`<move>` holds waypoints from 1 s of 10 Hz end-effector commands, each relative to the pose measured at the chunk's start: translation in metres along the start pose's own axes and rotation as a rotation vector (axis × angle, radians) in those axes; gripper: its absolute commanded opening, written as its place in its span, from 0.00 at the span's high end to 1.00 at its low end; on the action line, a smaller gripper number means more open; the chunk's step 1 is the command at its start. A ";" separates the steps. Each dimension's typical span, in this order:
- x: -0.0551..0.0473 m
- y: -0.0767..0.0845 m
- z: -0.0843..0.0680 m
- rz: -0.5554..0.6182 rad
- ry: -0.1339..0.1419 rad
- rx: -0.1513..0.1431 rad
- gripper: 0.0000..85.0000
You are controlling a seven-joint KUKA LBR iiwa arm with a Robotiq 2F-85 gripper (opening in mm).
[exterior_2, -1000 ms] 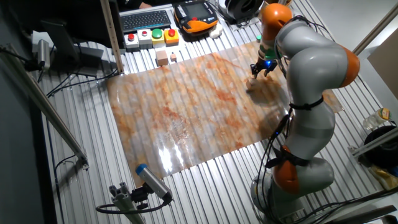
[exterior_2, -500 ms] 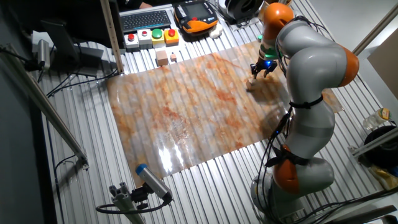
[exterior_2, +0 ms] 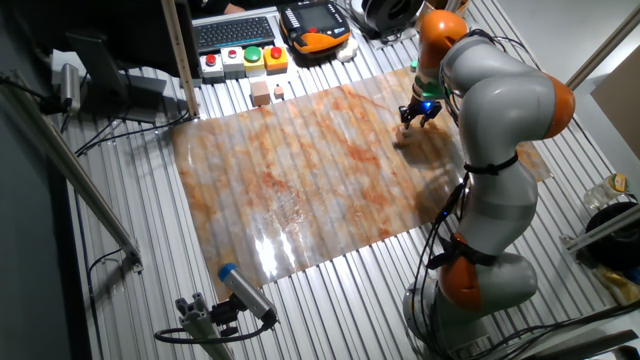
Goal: Hold a small block with the gripper and sweep it from left to right on the table
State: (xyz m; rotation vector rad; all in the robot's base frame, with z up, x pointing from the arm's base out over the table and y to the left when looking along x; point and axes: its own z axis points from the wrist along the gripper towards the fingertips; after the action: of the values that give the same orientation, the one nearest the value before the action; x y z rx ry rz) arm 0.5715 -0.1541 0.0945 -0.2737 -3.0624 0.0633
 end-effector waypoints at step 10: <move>0.002 0.003 0.003 0.014 0.004 -0.008 0.20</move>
State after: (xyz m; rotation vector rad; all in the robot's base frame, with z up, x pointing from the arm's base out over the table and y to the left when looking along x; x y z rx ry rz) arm 0.5704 -0.1509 0.0918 -0.2959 -3.0578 0.0505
